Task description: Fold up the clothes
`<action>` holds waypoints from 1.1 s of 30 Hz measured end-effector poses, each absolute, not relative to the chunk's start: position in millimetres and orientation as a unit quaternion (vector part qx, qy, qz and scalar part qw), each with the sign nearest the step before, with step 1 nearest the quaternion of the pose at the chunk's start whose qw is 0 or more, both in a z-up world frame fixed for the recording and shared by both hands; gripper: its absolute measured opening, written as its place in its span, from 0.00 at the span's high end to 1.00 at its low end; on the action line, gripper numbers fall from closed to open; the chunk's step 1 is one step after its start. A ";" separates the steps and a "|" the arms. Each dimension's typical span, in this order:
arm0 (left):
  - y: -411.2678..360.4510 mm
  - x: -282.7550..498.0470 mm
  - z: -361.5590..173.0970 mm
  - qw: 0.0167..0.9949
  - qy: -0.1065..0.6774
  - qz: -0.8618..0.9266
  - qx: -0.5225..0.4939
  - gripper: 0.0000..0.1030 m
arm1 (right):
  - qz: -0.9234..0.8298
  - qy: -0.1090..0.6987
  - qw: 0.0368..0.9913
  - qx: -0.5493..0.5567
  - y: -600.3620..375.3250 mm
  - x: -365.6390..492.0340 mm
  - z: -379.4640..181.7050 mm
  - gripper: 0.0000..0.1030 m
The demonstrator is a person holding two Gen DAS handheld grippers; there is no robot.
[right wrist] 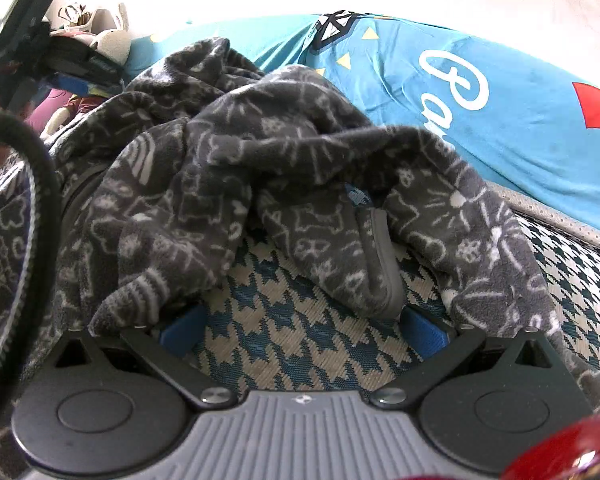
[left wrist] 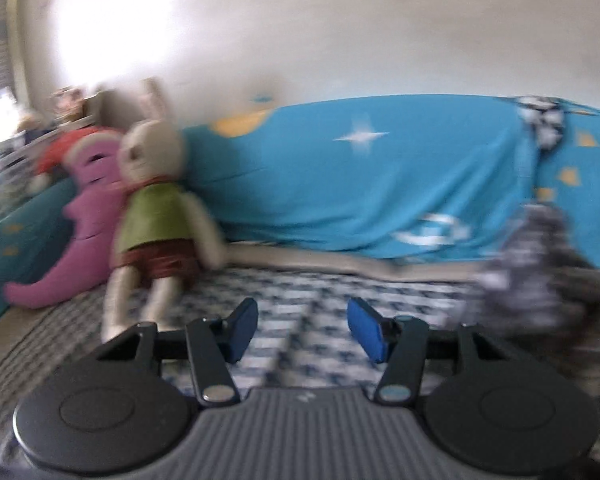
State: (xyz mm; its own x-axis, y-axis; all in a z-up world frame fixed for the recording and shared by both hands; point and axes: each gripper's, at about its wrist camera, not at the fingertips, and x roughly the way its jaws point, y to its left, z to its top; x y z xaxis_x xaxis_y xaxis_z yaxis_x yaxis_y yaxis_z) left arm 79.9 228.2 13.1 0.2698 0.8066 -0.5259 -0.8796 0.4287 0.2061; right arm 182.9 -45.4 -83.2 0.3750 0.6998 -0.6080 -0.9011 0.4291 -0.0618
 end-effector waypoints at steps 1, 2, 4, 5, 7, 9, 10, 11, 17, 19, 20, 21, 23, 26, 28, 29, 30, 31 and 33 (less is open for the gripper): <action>234.8 73.0 12.7 0.785 0.288 0.544 -0.072 0.50 | 0.497 0.256 0.806 -0.196 -45.4 182.9 -83.1 0.00; 239.9 65.8 14.5 0.781 0.286 0.548 -0.086 0.51 | 0.497 0.256 0.806 -0.196 -45.4 183.0 -83.1 0.00; 246.1 52.9 19.4 0.780 0.280 0.549 -0.110 0.50 | 0.497 0.256 0.806 -0.196 -45.4 183.0 -83.0 0.00; 246.0 48.9 23.0 0.782 0.275 0.547 -0.117 0.49 | 0.497 0.256 0.806 -0.196 -45.5 183.1 -82.9 0.00; 239.8 44.7 31.3 0.798 0.263 0.528 -0.126 0.40 | 0.496 0.256 0.806 -0.196 -45.5 183.2 -82.6 0.00; 230.1 46.9 37.8 0.826 0.251 0.488 -0.130 0.27 | 0.496 0.256 0.806 -0.196 -45.5 183.4 -82.3 0.00; 224.3 49.4 40.3 0.838 0.248 0.468 -0.130 0.15 | 0.496 0.256 0.806 -0.196 -45.6 183.5 -82.1 0.00; 217.2 55.2 41.9 0.849 0.250 0.449 -0.121 0.12 | 0.496 0.256 0.806 -0.196 -45.7 183.5 -82.1 0.00; 181.8 86.1 33.3 0.880 0.275 0.381 -0.072 0.00 | 0.496 0.256 0.806 -0.195 -45.7 183.2 -82.0 0.00; 173.1 95.2 27.9 0.882 0.286 0.368 -0.062 0.00 | 0.496 0.256 0.807 -0.195 -45.8 183.1 -82.0 0.00; 168.7 99.8 25.2 0.884 0.292 0.362 -0.057 0.00 | 0.496 0.256 0.807 -0.195 -45.9 183.0 -82.0 0.00; 164.3 104.3 22.5 0.885 0.297 0.356 -0.052 0.00 | 0.496 0.256 0.807 -0.195 -45.9 183.0 -82.0 0.00; 155.6 113.1 17.1 0.887 0.307 0.343 -0.042 0.00 | 0.496 0.256 0.807 -0.195 -45.9 182.9 -82.0 0.00; 149.1 115.5 14.1 0.887 0.309 0.342 -0.033 0.00 | 0.496 0.256 0.807 -0.195 -46.1 182.7 -82.0 0.00; 147.6 115.9 14.4 0.888 0.308 0.341 -0.032 0.00 | 0.496 0.256 0.807 -0.195 -46.4 182.5 -82.0 0.00; 148.9 115.9 14.5 0.888 0.307 0.341 -0.032 0.00 | 0.495 0.256 0.807 -0.195 -46.4 182.5 -82.0 0.00; 150.1 115.9 14.7 0.888 0.306 0.341 -0.033 0.00 | 0.495 0.256 0.807 -0.195 -46.6 182.4 -82.0 0.00; 150.6 115.5 15.2 0.889 0.305 0.340 -0.035 0.00 | 0.495 0.256 0.807 -0.195 -46.8 182.3 -82.0 0.00; 152.9 115.6 15.8 0.889 0.304 0.342 -0.039 0.00 | 0.495 0.256 0.807 -0.195 -46.9 182.2 -81.9 0.00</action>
